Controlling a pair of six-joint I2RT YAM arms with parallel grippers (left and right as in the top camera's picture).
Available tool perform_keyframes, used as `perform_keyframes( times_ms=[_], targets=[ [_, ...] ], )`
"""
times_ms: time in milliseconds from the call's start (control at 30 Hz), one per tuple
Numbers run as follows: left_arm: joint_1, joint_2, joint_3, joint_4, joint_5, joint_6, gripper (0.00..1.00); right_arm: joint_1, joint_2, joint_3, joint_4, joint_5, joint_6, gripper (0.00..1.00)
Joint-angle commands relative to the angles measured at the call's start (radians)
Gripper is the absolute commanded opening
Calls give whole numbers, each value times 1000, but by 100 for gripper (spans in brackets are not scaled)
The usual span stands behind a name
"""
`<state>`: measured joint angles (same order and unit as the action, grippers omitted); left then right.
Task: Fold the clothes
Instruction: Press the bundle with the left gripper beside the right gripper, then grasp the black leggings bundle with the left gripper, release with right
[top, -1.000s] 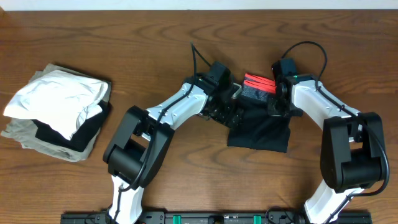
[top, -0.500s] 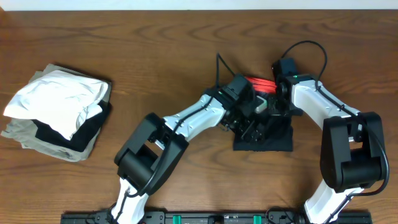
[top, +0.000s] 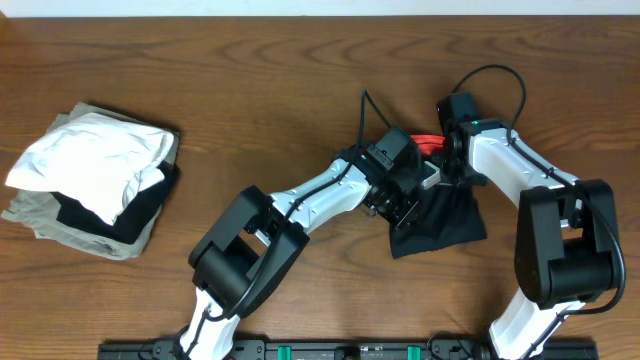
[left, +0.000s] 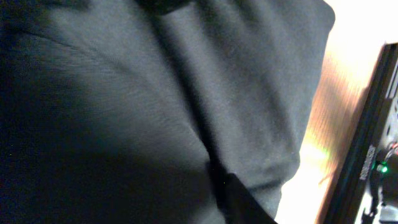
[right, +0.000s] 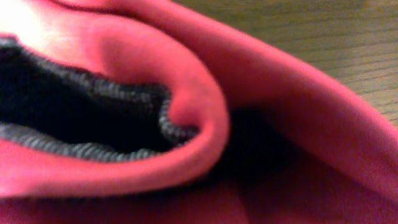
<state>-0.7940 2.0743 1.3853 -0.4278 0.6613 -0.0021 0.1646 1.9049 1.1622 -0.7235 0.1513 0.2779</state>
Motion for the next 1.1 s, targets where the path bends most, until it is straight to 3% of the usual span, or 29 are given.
perform_keyframes(
  times_ms=[0,100,267,667,867,900,1000,1067],
  targets=[
    [-2,19,-5,0,0,5,12,-10,50,-14,-2,-9,14,1],
    [-2,19,-5,-1,0,5,6,-10,48,-12,-10,-9,14,1],
    [4,18,-5,-42,-35,-6,6,-13,-19,5,-55,-8,11,1],
    [143,14,-5,-275,-130,-21,6,-62,-484,116,-190,-13,-74,2],
    [253,14,-5,-362,-124,-29,6,-87,-592,117,-235,-54,-81,2],
    [264,14,-5,-365,-92,-29,14,-87,-592,117,-243,-84,-97,2],
    [272,14,-5,-373,-51,-28,58,-86,-572,110,-256,-148,-115,2],
    [269,14,-5,-378,-40,-27,67,-85,-550,103,-258,-196,-127,2]
  ],
)
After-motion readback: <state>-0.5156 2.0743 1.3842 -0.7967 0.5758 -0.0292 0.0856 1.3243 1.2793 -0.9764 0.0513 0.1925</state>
